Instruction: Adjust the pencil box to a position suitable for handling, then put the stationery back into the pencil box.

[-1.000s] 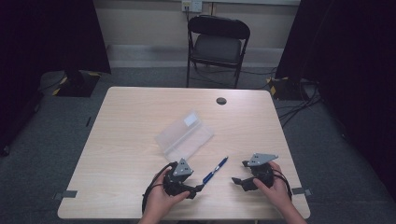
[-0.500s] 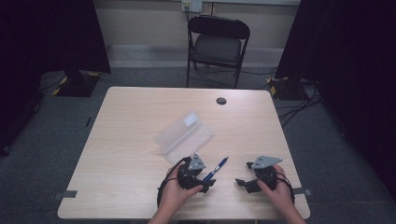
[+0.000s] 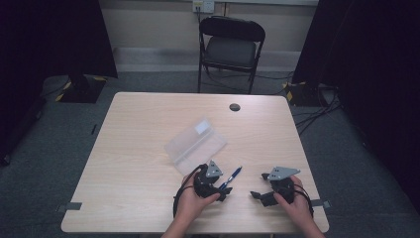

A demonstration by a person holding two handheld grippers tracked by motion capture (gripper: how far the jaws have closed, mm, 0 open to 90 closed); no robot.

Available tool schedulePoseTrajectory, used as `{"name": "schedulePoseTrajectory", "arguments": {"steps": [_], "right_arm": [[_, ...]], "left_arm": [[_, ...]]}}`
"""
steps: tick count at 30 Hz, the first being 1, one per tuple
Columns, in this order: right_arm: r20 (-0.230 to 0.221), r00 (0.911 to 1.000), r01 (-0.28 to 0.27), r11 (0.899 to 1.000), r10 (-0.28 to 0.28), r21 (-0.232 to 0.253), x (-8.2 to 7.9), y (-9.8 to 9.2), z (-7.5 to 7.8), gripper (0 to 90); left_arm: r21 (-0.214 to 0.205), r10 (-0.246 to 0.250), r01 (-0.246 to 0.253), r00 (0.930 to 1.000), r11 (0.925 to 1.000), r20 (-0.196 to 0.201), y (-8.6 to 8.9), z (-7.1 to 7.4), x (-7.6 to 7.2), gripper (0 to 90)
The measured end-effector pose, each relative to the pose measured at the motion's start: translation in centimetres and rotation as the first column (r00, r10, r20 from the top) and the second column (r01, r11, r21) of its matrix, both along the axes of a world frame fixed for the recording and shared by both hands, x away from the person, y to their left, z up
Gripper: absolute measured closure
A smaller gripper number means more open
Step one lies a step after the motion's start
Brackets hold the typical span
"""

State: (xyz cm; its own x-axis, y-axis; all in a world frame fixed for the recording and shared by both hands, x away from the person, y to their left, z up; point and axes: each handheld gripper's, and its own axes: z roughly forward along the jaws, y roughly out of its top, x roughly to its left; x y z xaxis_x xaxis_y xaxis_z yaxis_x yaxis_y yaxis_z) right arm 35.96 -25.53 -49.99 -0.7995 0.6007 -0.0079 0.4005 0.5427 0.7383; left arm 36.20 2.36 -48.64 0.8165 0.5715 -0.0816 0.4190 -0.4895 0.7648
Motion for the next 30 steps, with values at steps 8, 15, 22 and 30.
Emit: {"name": "schedulePoseTrajectory", "arguments": {"steps": [8,15,22,30], "right_arm": [[0.0,1.0,0.0,1.0,0.0,0.0,0.0,0.0,0.0,15.1],[0.0,1.0,0.0,1.0,0.0,0.0,0.0,0.0,0.0,15.1],[0.0,1.0,0.0,1.0,0.0,0.0,0.0,0.0,0.0,15.1],[0.0,1.0,0.0,1.0,0.0,0.0,0.0,0.0,0.0,15.1]], "left_arm": [[-0.005,-0.006,0.006,1.0,1.0,-0.006,-0.7,0.0,0.4,27.5],[0.001,-0.003,0.003,1.0,1.0,-0.002,-1.4,-0.1,1.0,32.0],[0.038,0.015,-0.015,0.9999,0.9992,0.009,-1.9,-0.5,1.4,48.6],[0.067,0.028,-0.03,0.9992,0.9973,0.03,-1.6,-0.7,1.6,74.2]]}}
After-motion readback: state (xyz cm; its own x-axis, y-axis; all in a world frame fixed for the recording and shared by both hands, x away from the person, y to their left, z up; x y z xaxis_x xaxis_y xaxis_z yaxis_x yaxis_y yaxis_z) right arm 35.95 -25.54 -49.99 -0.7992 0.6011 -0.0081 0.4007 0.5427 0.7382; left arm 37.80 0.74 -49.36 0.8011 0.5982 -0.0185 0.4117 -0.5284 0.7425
